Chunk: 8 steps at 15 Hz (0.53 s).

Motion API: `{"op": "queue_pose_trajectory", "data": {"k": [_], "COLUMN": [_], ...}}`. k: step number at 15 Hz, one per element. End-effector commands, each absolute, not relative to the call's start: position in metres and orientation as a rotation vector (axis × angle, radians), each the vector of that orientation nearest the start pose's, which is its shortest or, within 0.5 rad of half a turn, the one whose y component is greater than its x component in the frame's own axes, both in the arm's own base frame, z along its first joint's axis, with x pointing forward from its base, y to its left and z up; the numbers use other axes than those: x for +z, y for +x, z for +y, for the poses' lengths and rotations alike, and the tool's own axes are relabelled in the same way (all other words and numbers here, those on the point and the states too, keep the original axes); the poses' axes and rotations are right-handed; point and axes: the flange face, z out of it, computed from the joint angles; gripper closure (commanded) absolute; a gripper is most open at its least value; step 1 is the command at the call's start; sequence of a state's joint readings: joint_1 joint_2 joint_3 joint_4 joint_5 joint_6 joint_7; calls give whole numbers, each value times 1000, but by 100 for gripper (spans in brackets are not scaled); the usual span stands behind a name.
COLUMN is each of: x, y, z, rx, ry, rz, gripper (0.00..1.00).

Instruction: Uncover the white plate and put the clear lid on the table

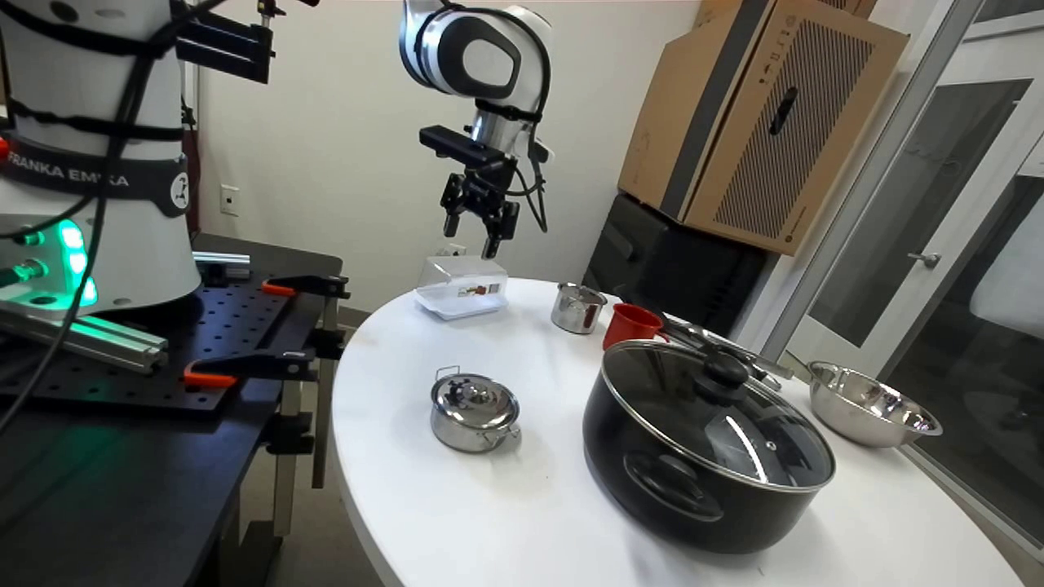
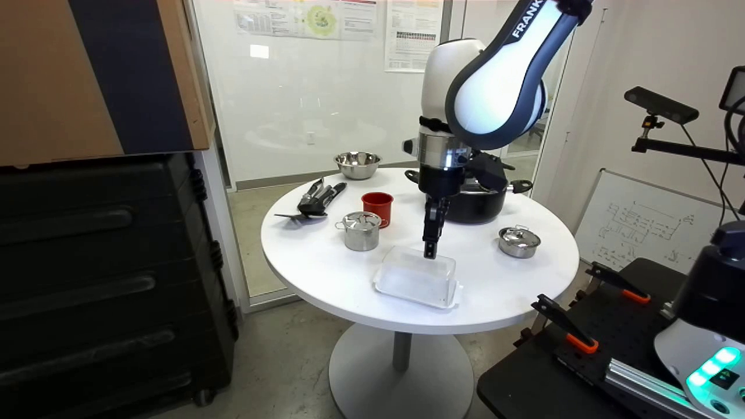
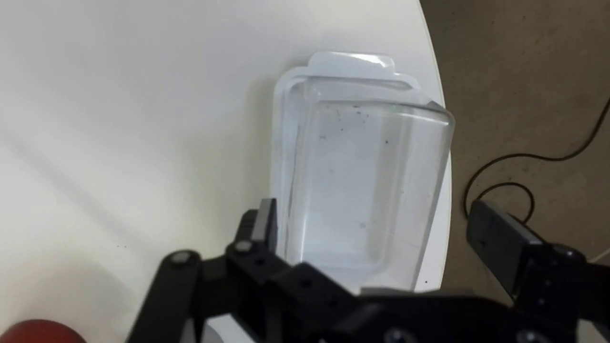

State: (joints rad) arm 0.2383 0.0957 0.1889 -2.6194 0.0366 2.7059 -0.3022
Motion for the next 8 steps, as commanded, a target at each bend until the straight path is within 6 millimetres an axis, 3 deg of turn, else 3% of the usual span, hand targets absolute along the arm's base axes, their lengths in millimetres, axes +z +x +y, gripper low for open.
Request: {"op": "queue_pose_trajectory", "data": {"k": [1, 8], "x": [208, 199], "y": [402, 410], "z": [179, 178], "rx": [24, 46], "ry": [-2937, -2932], "rz": [-1051, -1042], "gripper": [0, 0]}}
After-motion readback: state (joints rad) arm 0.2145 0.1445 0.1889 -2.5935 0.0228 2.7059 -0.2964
